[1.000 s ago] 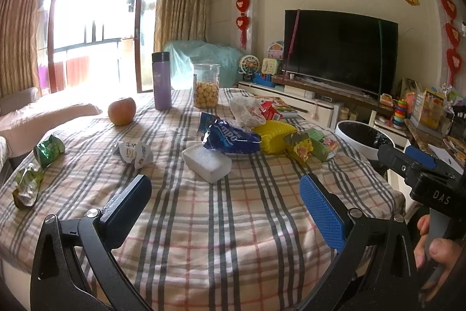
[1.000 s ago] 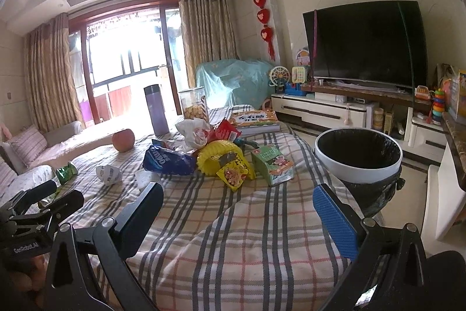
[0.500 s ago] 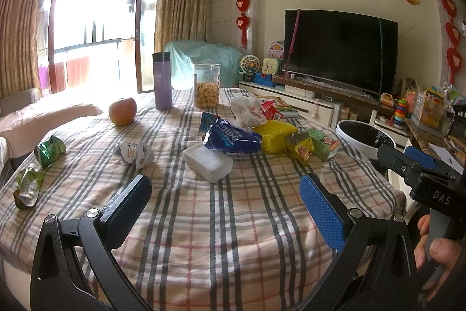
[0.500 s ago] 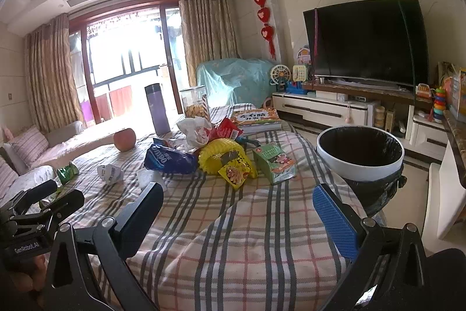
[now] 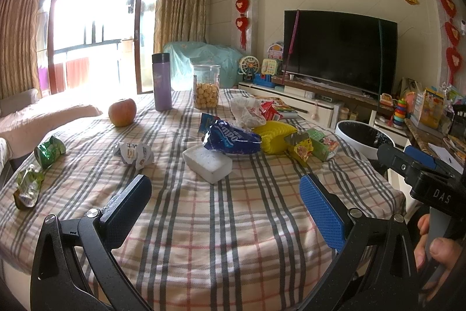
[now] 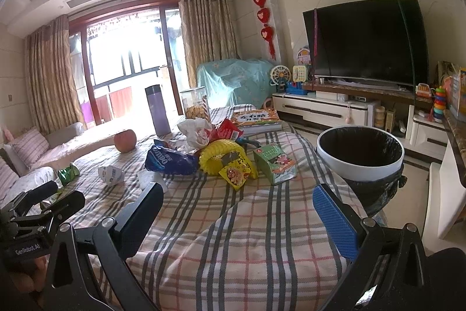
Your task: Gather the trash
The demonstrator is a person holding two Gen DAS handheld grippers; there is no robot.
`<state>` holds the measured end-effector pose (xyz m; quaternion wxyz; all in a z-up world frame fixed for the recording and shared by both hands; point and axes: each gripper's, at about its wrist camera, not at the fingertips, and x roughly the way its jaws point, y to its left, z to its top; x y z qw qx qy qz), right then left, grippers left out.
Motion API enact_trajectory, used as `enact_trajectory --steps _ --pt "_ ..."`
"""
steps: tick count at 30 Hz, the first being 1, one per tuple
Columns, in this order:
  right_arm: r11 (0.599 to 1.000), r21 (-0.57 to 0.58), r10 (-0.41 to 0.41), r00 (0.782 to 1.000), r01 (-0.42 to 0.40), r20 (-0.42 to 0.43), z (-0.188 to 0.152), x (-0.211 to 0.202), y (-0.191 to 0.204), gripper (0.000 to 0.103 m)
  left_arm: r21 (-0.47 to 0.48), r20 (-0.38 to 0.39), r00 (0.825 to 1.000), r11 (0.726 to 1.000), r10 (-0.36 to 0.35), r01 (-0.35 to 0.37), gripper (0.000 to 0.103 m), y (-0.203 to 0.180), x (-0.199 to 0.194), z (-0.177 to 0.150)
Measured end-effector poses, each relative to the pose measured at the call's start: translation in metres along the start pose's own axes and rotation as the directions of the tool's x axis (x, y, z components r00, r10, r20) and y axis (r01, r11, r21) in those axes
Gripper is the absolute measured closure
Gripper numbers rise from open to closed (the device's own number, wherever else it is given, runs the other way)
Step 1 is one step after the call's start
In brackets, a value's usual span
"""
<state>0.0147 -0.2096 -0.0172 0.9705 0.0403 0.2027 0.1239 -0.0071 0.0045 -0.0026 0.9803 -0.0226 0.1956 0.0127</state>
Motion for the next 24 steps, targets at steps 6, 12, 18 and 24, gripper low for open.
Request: enact_trajectory --steps 6,12,18,24 --pt "1.000 0.002 0.002 1.000 -0.002 0.000 0.000 0.000 0.000 0.000 0.003 0.000 1.000 1.000 0.002 -0.002 0.000 0.000 0.000 0.000" --pt "1.000 0.011 0.015 1.000 -0.015 -0.006 0.001 0.000 0.003 0.000 -0.005 -0.006 1.000 1.000 0.008 -0.008 0.000 0.004 0.002 0.001" --pt "0.999 0.013 0.039 0.999 -0.039 -0.036 -0.001 0.008 0.010 0.000 -0.026 -0.014 0.999 0.999 0.039 -0.039 0.000 0.021 0.005 -0.002" --pt "0.995 0.008 0.096 0.991 -0.095 -0.090 -0.002 0.025 0.028 0.000 -0.057 -0.038 0.995 0.994 0.091 -0.093 0.000 0.049 0.014 -0.003"
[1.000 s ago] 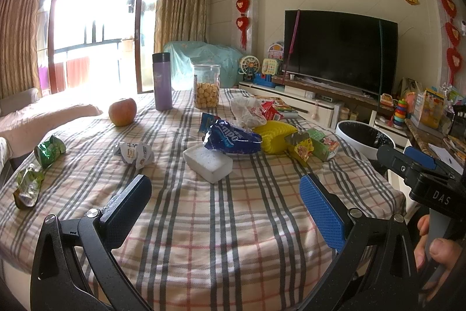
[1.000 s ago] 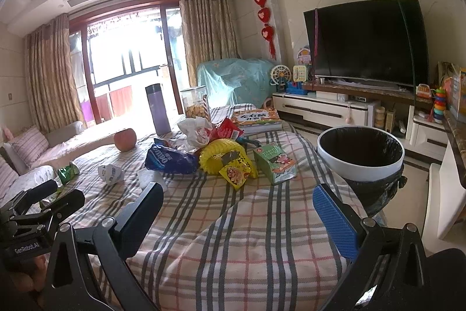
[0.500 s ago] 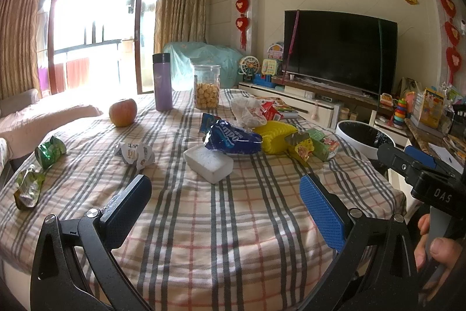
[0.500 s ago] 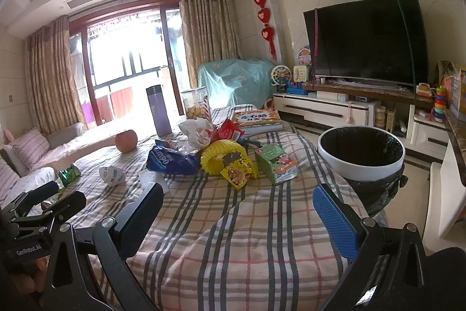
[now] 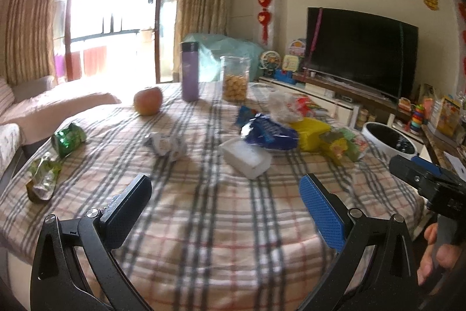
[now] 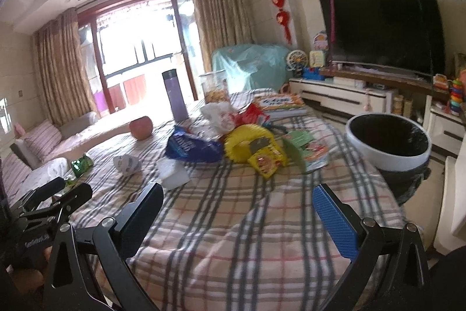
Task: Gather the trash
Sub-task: 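Grasp the crumpled white wrapper with the left tool while the right tool reaches the white tissue block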
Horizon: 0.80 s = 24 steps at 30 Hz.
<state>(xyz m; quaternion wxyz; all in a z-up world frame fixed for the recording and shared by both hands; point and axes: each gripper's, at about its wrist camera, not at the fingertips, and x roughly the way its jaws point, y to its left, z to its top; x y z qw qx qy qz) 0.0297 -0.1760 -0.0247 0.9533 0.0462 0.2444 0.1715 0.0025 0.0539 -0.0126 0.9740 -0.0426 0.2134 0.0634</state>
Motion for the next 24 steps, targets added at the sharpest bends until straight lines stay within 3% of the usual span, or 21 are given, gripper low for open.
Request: enact_trajectory --steps 13,24 --pt "0.990 0.008 0.140 0.975 -0.141 -0.173 -0.001 0.064 0.035 0.000 -0.015 -0.076 0.994 0.996 0.082 -0.083 0.000 0.049 0.040 0.001" --pt "0.982 -0.045 0.158 0.932 -0.182 -0.326 0.001 0.131 0.063 0.000 -0.023 -0.164 0.983 0.996 0.077 -0.082 0.000 0.071 0.096 0.010"
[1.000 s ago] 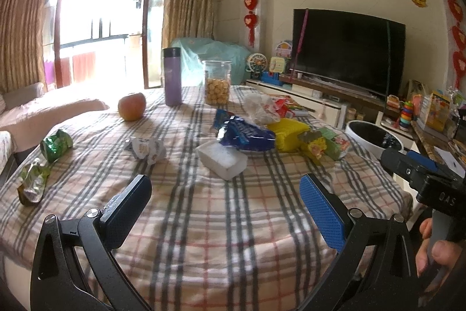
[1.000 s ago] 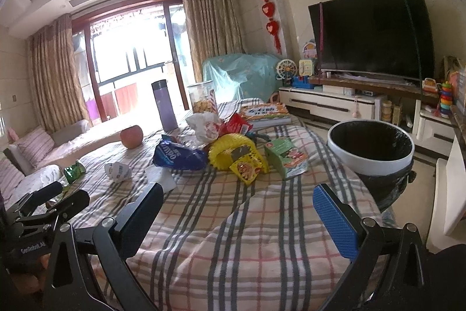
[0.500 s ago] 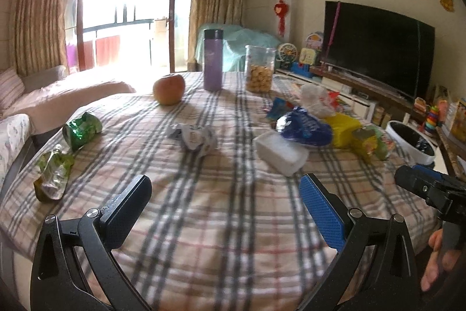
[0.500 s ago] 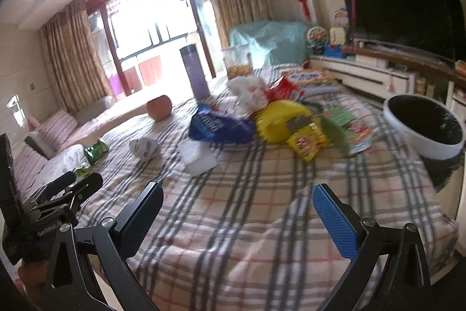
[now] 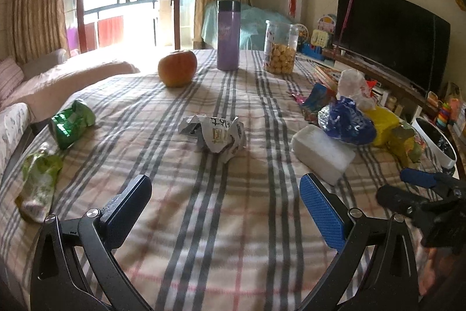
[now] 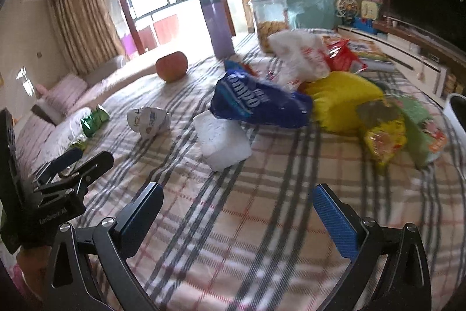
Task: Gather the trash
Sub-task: 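Grasp the crumpled white wrapper with the left tool while the right tool reaches the white tissue block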
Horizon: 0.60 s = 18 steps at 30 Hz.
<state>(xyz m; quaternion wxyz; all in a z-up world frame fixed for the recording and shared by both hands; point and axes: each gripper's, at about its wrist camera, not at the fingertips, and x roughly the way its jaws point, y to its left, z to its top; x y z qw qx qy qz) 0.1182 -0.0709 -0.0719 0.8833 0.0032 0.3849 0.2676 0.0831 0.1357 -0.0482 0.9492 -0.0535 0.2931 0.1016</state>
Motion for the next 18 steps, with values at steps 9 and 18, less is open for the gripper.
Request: enact_trajectory --steps 9,18 --pt "0.999 -0.029 -0.017 0.994 0.014 -0.107 0.018 0.049 0.007 0.005 -0.019 -0.091 0.996 1.000 -0.002 0.000 0.000 0.010 0.045 0.028" --pt "1.000 0.002 0.003 0.988 -0.003 -0.155 0.032 0.075 -0.003 0.033 -0.015 -0.165 0.986 0.999 -0.033 0.031 0.037 0.009 0.081 0.035"
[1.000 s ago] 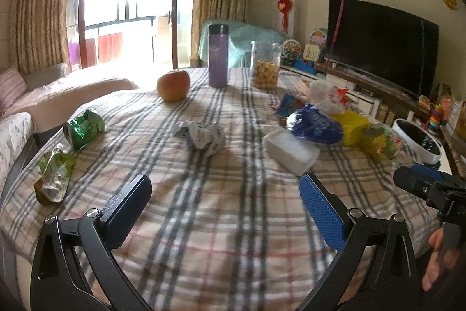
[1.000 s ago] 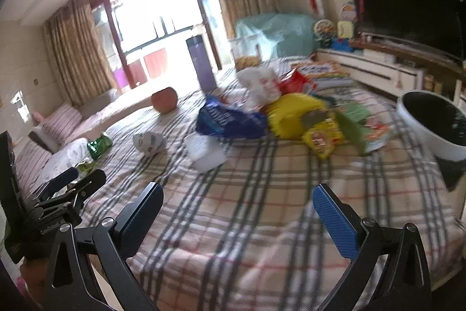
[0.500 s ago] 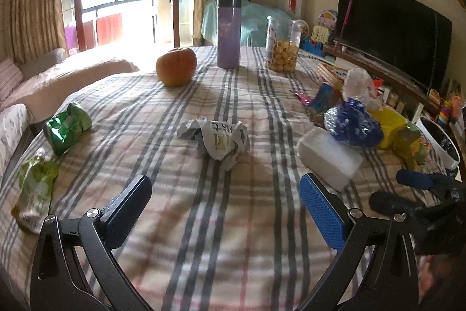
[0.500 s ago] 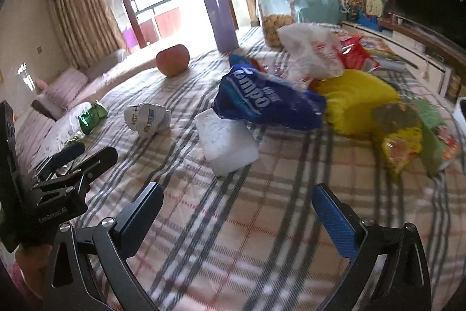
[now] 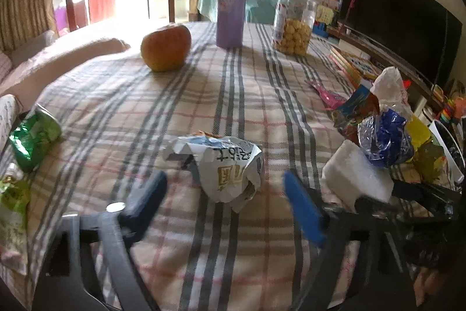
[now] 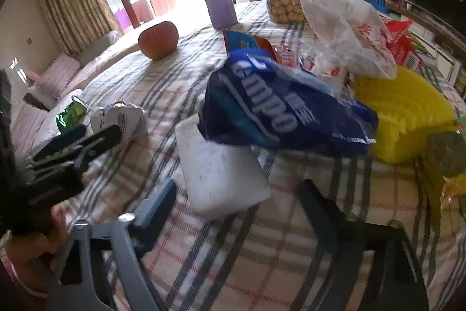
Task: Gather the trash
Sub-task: 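Grasp the crumpled white wrapper with the left tool while the right tool reaches the white tissue block, then carry the white wrapper in the left tool while the right tool carries the tissue block to the bin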
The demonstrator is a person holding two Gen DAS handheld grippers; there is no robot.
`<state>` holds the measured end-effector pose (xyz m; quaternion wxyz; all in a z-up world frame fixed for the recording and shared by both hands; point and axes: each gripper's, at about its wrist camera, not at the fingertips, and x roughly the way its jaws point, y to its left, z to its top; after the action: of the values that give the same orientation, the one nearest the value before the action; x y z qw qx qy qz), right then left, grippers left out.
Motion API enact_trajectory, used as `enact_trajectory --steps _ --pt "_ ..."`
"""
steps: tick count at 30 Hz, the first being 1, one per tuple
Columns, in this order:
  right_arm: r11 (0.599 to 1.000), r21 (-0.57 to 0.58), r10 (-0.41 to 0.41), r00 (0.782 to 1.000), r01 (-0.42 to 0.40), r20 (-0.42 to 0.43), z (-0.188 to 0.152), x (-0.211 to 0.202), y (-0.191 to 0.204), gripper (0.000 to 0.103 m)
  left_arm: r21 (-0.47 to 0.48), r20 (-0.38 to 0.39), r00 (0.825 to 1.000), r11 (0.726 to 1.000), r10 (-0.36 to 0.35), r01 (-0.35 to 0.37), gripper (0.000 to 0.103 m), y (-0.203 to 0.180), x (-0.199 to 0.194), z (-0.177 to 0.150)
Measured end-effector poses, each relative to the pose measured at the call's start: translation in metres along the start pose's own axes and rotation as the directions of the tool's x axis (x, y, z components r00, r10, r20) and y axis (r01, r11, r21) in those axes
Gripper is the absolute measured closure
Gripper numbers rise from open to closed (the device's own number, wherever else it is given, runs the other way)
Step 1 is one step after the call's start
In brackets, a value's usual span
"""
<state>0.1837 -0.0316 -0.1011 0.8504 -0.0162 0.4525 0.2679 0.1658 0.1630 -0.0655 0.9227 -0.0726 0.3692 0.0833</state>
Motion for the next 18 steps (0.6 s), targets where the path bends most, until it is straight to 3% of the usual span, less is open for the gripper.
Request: enact_trajectory --steps 1,2,4,7,18 --pt "1.000 0.002 0.008 1.000 -0.008 0.000 0.001 -0.001 -0.002 0.039 -0.002 -0.012 1.000 1.000 -0.010 0.010 0.050 0.000 0.003 0.001" --pt "1.000 0.002 0.023 1.000 -0.023 -0.002 0.002 0.000 -0.001 0.046 -0.004 -0.023 0.999 1.000 -0.022 0.022 0.056 0.000 0.006 0.001" --pt "0.999 -0.006 0.041 0.999 -0.041 -0.006 0.002 -0.001 0.001 0.050 -0.005 -0.030 0.999 0.999 -0.038 0.038 0.077 0.000 0.006 -0.001" --pt "0.998 -0.014 0.054 0.999 -0.054 -0.002 -0.004 -0.004 0.003 0.051 0.000 -0.022 0.998 0.998 -0.063 0.063 0.086 -0.003 0.000 -0.005" --pt "0.990 0.043 0.130 0.991 -0.131 0.016 -0.049 -0.053 -0.020 0.052 0.005 -0.030 0.983 0.984 -0.180 0.180 0.090 -0.044 -0.045 -0.041"
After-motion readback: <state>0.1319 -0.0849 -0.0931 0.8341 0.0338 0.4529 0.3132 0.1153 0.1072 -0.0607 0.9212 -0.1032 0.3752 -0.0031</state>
